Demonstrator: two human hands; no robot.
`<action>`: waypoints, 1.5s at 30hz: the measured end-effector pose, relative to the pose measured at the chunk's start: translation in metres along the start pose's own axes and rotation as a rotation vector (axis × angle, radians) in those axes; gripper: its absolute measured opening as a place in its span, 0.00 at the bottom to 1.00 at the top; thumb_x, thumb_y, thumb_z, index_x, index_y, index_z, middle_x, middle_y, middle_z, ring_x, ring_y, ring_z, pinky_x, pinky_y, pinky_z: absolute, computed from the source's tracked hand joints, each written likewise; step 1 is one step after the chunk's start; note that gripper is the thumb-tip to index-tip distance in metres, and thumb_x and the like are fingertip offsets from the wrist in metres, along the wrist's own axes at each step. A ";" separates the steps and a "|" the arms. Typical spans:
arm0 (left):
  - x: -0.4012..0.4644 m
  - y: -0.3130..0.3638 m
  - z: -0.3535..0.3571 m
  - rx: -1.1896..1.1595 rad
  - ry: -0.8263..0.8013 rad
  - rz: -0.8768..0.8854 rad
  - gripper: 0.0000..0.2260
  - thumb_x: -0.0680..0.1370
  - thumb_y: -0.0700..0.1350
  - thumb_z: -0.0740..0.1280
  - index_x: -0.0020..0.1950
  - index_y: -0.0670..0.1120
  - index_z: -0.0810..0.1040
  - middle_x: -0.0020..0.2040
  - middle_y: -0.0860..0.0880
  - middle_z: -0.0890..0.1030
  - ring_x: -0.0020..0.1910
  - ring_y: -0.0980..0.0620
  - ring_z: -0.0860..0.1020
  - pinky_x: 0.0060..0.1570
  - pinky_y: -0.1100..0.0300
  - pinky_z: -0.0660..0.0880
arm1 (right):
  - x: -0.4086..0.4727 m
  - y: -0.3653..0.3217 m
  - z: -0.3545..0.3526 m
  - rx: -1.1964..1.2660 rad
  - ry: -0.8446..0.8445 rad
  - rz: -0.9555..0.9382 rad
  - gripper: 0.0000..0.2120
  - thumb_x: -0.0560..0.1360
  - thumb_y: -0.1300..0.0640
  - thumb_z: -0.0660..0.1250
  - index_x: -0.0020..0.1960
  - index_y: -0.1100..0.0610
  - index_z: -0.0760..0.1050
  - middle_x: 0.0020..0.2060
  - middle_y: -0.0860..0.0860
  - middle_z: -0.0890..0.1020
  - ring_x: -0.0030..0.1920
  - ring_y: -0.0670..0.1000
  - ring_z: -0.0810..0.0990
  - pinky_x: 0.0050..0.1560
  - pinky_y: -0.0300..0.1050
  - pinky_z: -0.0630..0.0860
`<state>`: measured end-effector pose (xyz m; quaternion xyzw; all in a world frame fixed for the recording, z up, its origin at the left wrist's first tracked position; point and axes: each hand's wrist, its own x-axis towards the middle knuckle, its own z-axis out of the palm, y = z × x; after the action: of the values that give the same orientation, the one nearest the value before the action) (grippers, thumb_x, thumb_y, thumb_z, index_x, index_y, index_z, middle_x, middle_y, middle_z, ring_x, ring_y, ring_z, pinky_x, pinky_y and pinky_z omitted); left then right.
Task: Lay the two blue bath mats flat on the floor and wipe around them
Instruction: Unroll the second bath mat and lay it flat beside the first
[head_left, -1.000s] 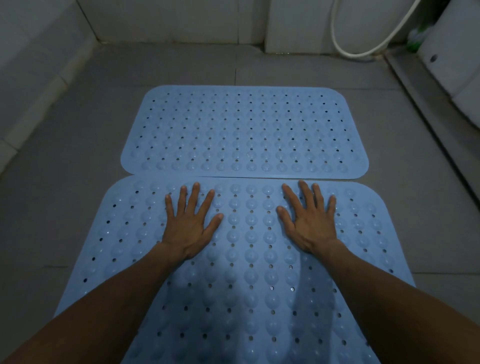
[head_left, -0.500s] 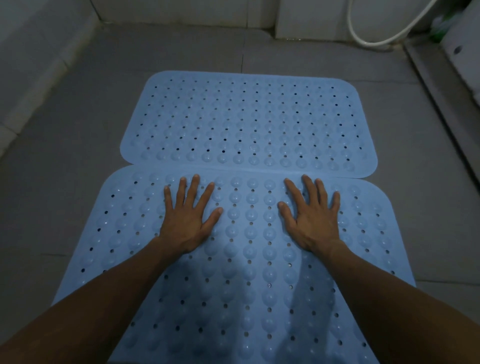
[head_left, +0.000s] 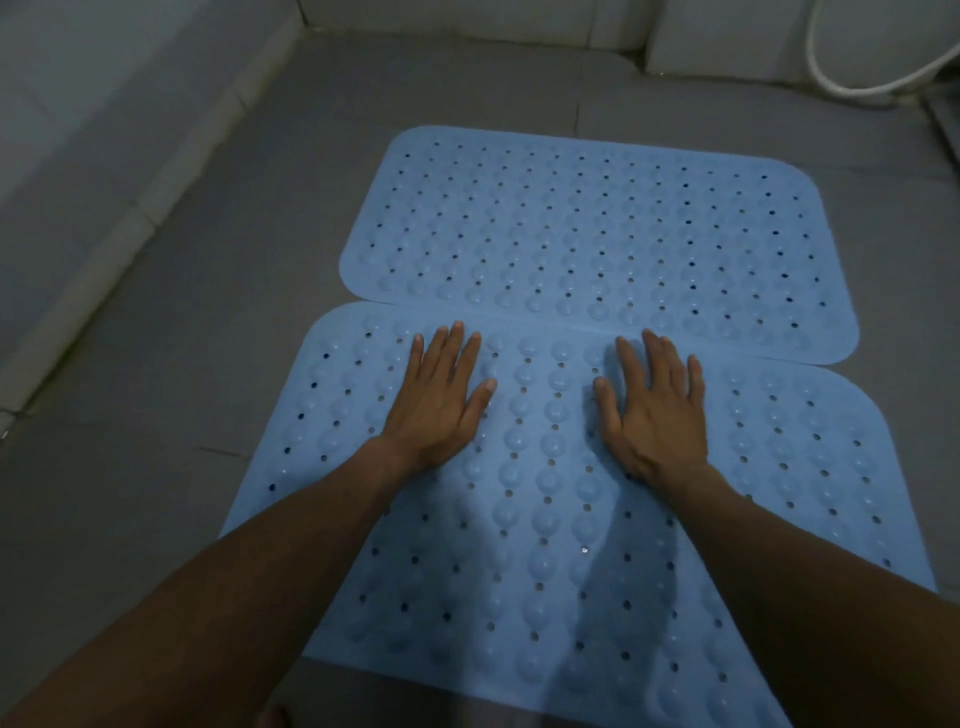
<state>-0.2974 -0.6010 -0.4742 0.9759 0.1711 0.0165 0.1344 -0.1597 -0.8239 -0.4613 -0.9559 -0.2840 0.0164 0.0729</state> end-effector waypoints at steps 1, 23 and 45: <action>0.001 -0.006 -0.004 0.024 0.004 -0.002 0.31 0.81 0.60 0.42 0.80 0.44 0.48 0.80 0.44 0.47 0.79 0.47 0.43 0.76 0.50 0.34 | 0.001 -0.017 0.001 0.024 -0.019 -0.026 0.33 0.80 0.37 0.42 0.81 0.50 0.53 0.80 0.54 0.51 0.80 0.53 0.46 0.78 0.56 0.39; 0.026 -0.076 -0.012 0.022 0.107 -0.075 0.29 0.82 0.59 0.49 0.76 0.40 0.58 0.78 0.38 0.55 0.77 0.39 0.53 0.77 0.45 0.47 | 0.022 -0.157 0.044 0.144 -0.020 0.086 0.31 0.83 0.41 0.42 0.81 0.55 0.45 0.81 0.52 0.46 0.80 0.49 0.40 0.78 0.55 0.37; 0.036 -0.081 -0.013 0.048 -0.028 0.012 0.32 0.82 0.56 0.50 0.78 0.36 0.51 0.80 0.39 0.48 0.79 0.43 0.46 0.77 0.44 0.46 | 0.030 -0.160 0.038 0.157 -0.111 0.115 0.33 0.82 0.44 0.48 0.81 0.58 0.43 0.80 0.56 0.43 0.80 0.52 0.38 0.79 0.52 0.41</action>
<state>-0.2910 -0.5124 -0.4842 0.9800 0.1636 -0.0005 0.1133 -0.2236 -0.6695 -0.4747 -0.9596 -0.2303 0.0955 0.1308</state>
